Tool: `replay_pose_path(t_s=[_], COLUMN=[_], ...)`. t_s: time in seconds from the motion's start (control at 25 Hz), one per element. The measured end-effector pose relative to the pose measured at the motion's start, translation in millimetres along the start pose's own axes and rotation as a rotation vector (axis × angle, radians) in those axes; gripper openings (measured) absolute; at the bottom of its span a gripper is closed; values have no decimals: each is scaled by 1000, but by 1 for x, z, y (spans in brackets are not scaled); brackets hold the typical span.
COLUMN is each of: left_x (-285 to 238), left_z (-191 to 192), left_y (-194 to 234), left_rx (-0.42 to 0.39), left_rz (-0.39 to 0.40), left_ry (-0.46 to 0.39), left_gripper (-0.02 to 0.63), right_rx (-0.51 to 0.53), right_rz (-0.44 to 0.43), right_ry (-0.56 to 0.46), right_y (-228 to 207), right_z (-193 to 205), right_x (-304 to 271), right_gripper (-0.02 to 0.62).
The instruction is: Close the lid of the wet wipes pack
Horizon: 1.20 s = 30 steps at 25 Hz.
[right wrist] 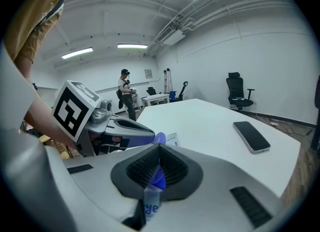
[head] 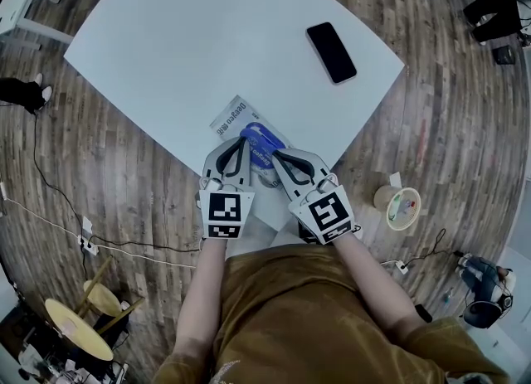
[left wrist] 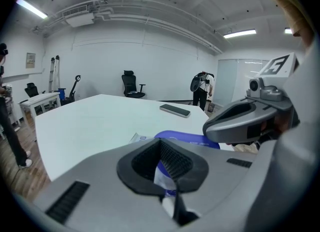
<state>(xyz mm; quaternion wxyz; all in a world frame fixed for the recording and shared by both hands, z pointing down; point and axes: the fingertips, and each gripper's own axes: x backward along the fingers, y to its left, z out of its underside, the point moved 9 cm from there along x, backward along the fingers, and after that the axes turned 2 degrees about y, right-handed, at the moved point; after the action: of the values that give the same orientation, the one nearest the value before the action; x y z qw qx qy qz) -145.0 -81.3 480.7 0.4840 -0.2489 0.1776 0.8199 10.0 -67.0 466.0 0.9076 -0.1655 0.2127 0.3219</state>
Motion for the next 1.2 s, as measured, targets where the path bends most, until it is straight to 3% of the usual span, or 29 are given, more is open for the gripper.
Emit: replay_pose_path(t_s=[1.2], left_x=[-18], left_z=[11], left_y=[-7], left_rx=[-33], left_rz=[87], left_ry=[59], left_gripper=[6], right_rx=[-22], right_rz=[88], right_ry=[109], right_y=[-20], right_z=[27], right_x=[-13], right_gripper=[9])
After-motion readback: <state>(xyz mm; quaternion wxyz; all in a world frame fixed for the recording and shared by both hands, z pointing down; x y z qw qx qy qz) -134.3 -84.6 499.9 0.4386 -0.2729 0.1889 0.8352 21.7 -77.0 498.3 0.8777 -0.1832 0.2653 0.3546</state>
